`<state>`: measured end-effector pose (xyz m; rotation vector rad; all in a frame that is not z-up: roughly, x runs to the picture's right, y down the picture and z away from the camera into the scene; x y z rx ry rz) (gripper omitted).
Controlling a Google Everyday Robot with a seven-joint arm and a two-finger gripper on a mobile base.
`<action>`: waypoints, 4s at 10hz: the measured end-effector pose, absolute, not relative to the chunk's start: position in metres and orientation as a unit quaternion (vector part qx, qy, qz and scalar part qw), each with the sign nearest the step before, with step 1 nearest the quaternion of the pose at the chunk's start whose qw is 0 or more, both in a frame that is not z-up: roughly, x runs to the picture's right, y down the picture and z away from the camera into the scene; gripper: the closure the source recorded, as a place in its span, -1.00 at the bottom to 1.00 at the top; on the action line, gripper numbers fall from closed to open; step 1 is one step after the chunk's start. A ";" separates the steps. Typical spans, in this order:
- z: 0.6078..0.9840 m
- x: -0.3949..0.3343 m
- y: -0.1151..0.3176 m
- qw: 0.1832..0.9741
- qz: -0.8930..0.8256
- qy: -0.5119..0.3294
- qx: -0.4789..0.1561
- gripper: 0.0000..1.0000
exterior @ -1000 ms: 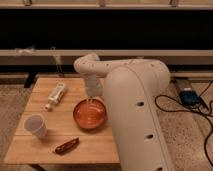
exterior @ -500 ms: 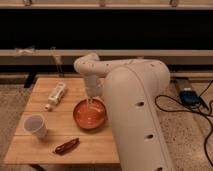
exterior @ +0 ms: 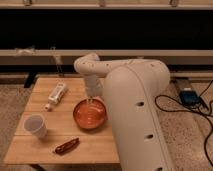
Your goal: Place the eraser on the white sponge
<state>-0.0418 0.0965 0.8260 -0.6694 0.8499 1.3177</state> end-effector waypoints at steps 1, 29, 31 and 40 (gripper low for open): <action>0.826 -0.042 0.096 0.658 0.582 0.375 -0.296 -0.34; 0.796 0.159 0.206 0.820 0.407 0.230 -0.329 -0.34; 0.801 0.169 0.217 0.814 0.404 0.240 -0.341 -0.34; 0.826 0.178 0.236 0.804 0.384 0.281 -0.356 -0.25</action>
